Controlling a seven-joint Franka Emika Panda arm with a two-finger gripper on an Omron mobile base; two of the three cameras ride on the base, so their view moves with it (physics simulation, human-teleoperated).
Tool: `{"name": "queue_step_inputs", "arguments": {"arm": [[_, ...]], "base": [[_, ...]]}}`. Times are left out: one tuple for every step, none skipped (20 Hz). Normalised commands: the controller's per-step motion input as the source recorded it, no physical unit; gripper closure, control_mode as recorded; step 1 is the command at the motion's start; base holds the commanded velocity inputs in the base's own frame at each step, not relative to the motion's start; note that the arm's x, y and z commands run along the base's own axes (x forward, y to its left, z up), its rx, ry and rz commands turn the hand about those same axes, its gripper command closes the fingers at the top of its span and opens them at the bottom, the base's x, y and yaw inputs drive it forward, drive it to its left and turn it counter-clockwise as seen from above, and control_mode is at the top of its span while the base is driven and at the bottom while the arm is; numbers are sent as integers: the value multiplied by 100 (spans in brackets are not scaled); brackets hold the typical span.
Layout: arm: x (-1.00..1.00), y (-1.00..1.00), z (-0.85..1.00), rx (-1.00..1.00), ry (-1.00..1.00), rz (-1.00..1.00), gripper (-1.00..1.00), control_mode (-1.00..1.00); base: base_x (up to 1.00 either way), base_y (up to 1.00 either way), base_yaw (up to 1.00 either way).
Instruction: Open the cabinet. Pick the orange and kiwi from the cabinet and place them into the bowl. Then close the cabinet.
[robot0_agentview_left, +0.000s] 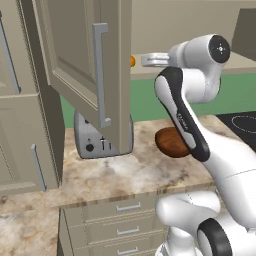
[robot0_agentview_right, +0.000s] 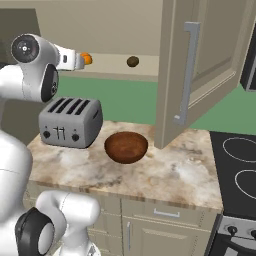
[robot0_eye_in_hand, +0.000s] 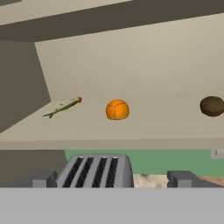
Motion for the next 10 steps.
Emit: {"name": "queue_step_inputs", "arguments": {"arm": [[34,1,-11,3,0,0,-100,-100],[34,2,-14,2,0,0,-100,-100],[31,2,-16,1,0,0,-100,-100],[34,4,-21,1,0,0,-100,-100],[34,6,-24,0,0,0,-100,-100],[34,6,-20,0,0,0,-100,-100],[34,6,-18,0,0,0,-100,-100],[36,6,-14,0,0,0,-100,-100],[39,9,-9,0,0,0,-100,-100],[40,12,-6,0,0,0,-100,-100]], "base": [[0,0,0],[0,0,0],[0,0,0],[0,0,0],[0,0,0],[0,0,0],[0,0,0],[0,0,0],[0,0,0],[0,0,0]]}}
